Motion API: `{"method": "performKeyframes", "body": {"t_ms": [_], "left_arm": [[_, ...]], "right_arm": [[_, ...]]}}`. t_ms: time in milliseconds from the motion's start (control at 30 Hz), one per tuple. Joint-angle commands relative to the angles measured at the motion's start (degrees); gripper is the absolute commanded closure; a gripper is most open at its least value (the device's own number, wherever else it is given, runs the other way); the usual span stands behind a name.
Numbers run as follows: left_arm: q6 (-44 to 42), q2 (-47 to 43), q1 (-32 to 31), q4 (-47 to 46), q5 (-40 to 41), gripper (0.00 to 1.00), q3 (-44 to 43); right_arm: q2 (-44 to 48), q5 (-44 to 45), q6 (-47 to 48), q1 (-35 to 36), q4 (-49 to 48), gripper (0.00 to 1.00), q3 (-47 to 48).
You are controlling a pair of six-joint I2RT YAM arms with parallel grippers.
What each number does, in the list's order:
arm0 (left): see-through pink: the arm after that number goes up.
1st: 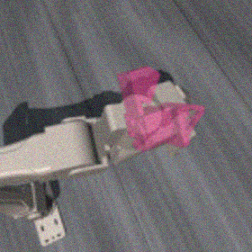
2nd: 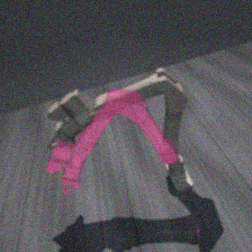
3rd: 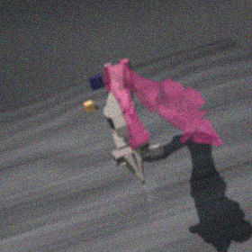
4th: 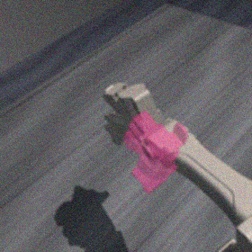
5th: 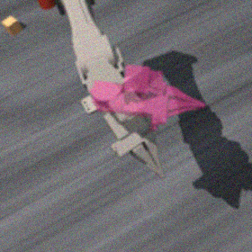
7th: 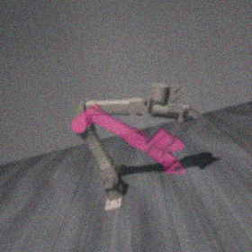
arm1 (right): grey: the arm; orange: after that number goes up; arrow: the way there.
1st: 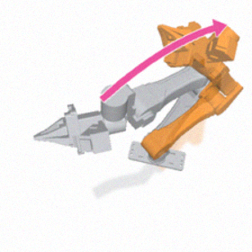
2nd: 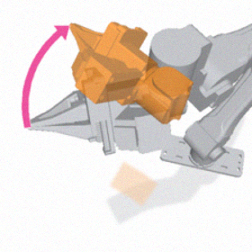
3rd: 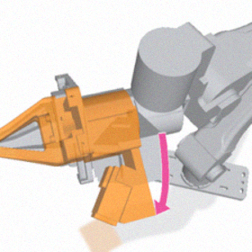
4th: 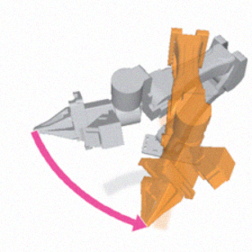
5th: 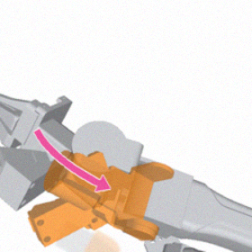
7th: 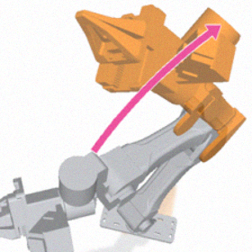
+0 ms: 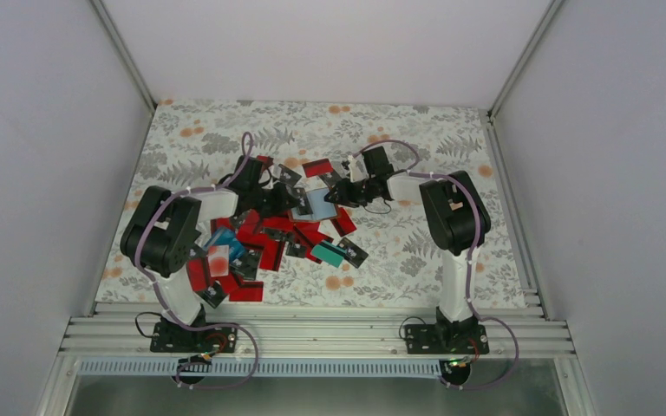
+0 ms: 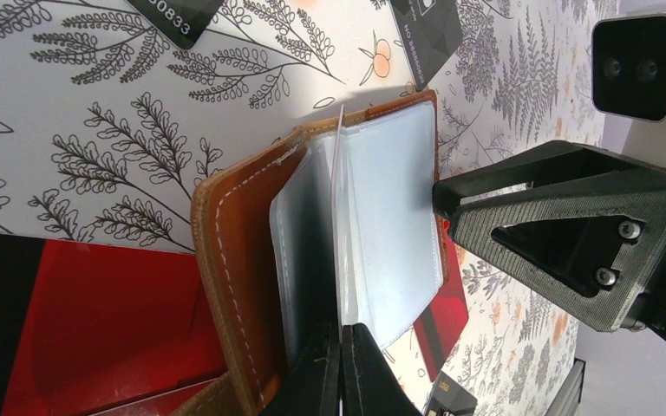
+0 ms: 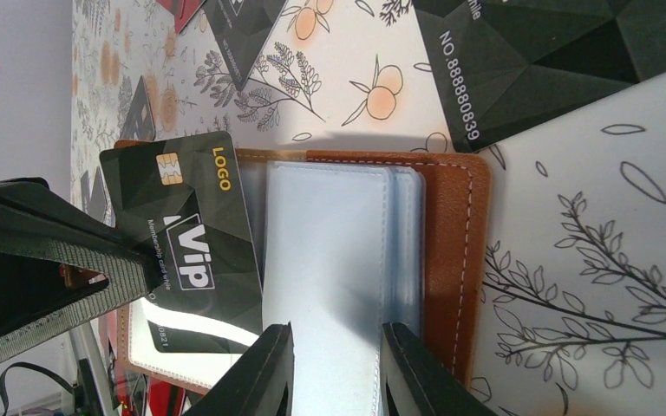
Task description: Put the credit cards into the card holder
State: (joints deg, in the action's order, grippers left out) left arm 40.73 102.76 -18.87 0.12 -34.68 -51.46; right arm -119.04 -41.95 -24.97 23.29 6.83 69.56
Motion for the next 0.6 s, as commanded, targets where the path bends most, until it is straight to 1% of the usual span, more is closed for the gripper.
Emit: {"method": "performKeyframes", "body": {"t_ms": [0,300,567], "left_arm": [[2.5,1.6,-0.2,-1.6,-1.1,0.98,-0.7],[8.3,3.1,-0.5,-6.7,-4.2,0.98,2.2],[8.6,3.3,-1.0,-5.9,-4.2,0.98,2.6]], "right_arm": [[-1.1,3.8,-0.1,0.8,3.6,0.72,-2.4],[-0.4,3.9,-0.8,0.8,2.5,0.73,-4.9],[0.2,4.5,-1.4,0.7,2.5,0.73,-6.6]]}}
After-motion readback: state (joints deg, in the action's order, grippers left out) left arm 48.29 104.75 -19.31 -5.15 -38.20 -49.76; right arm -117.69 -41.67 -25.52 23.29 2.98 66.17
